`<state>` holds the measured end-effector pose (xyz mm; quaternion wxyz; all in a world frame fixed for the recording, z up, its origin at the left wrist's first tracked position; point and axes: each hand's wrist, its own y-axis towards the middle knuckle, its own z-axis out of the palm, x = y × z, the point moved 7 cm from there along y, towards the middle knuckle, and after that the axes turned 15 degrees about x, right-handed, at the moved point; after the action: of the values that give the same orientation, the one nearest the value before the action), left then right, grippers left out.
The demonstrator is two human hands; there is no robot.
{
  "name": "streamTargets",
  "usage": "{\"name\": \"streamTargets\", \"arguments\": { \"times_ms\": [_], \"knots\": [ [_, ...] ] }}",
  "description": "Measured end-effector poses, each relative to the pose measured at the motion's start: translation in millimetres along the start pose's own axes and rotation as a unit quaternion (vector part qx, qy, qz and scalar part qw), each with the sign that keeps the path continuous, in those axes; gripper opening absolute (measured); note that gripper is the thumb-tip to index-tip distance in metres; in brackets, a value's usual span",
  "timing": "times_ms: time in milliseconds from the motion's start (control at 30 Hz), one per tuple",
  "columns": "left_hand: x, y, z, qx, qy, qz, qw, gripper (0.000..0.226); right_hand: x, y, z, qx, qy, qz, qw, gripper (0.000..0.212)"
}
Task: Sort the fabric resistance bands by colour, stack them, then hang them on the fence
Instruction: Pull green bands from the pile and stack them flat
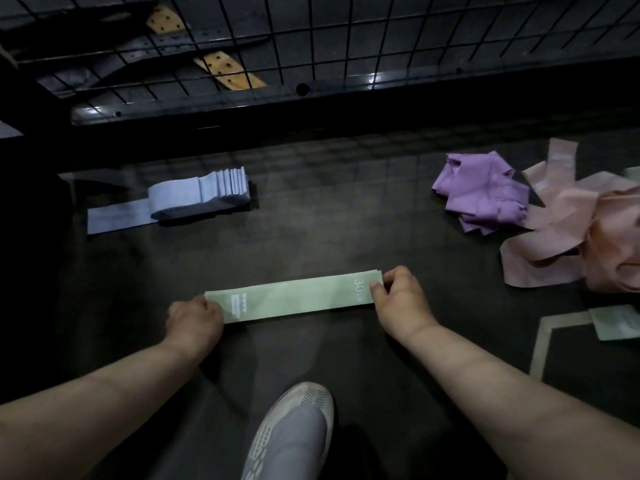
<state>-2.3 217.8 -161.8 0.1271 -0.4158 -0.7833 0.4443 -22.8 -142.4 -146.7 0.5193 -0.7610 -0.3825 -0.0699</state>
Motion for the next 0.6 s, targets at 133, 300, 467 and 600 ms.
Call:
{"name": "streamTargets", "arguments": {
  "times_ms": [133,300,467,600],
  "knots": [
    [-5.9,-1.2,-1.6,0.000,0.004,-0.006,1.000,0.043,0.9,0.2,-1.3,-0.004,-0.008,-0.008,1.000,0.020],
    [-11.2,-2.1,-2.4,0.003,0.018,-0.018,1.000,0.044,6.4,-3.9,-5.6,-0.059,-0.024,-0.043,0.997,0.022],
    [-14.3,-7.7,-3.4,0.000,0.028,-0.013,1.000,0.040,3.2,0.1,-3.9,-0.042,-0.002,-0.032,0.999,0.017],
    [-16.4,-18.8,-6.7,-0.019,0.032,-0.051,0.998,0.043,0.0,-1.1,-9.2,-0.038,0.010,-0.040,0.998,0.019]
  ]
}}
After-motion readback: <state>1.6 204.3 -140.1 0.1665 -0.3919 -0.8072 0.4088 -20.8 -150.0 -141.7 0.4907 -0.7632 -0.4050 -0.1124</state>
